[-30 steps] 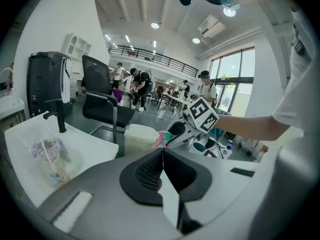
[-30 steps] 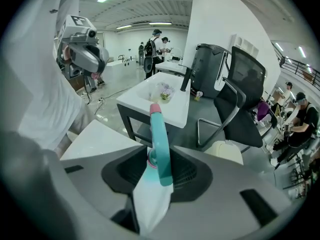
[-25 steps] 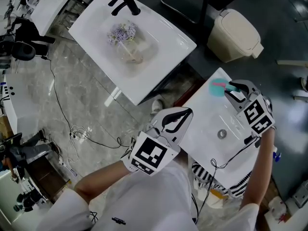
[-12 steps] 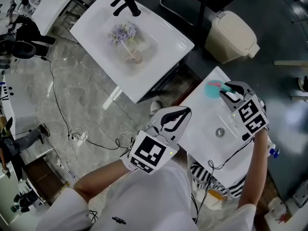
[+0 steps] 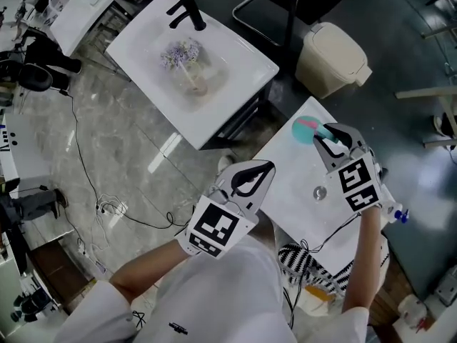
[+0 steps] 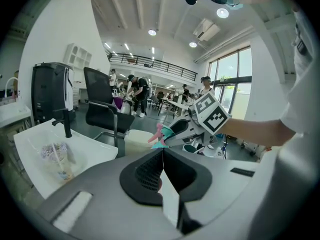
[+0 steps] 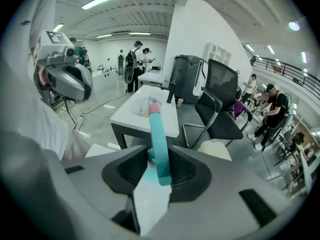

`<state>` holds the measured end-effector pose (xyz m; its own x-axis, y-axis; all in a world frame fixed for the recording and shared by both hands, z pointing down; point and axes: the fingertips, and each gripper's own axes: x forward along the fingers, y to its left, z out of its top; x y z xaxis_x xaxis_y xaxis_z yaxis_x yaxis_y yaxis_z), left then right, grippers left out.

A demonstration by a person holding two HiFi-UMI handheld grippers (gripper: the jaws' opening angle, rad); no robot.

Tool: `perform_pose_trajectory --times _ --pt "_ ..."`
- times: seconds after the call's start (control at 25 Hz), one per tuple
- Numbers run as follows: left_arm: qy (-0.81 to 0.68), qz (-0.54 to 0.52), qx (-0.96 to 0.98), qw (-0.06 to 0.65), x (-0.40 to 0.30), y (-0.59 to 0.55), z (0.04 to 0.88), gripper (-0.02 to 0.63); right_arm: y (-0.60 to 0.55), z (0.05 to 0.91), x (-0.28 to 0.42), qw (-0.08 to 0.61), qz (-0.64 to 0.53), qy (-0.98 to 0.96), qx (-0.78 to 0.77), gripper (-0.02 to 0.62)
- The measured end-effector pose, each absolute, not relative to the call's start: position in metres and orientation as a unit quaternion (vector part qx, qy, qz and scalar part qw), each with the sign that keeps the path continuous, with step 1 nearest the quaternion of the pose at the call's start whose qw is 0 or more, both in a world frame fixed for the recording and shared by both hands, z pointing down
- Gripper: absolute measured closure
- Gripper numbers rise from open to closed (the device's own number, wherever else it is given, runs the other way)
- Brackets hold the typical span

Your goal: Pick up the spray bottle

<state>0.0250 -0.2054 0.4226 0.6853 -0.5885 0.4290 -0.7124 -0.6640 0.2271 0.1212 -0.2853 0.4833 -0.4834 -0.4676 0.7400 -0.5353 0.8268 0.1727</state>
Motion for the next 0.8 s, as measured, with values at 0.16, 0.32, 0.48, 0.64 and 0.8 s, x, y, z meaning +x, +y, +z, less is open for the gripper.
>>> perform_pose_trajectory --times 0.16,0.32,0.48,0.64,0.8 --pt "-0.373 0.154 0.896 0.186 0.019 -0.189 0.412 0.601 -0.267 0.458 0.115 0.400 0.041 -0.858 0.319 0.482" --pt "-0.384 0.145 0.894 0.178 0.013 -0.174 0.402 0.601 -0.245 0.434 0.112 0.371 0.047 -0.858 0.351 0.482" --pt "-0.394 0.132 0.893 0.172 0.003 -0.160 0.389 0.601 -0.223 0.412 0.113 0.344 0.051 -0.853 0.389 0.482" --pt "-0.399 0.122 0.894 0.164 -0.004 -0.146 0.374 0.600 -0.200 0.392 0.118 0.322 0.052 -0.843 0.427 0.482" --pt "-0.402 0.116 0.895 0.158 -0.009 -0.135 0.364 0.601 -0.179 0.375 0.124 0.308 0.046 -0.830 0.462 0.482"
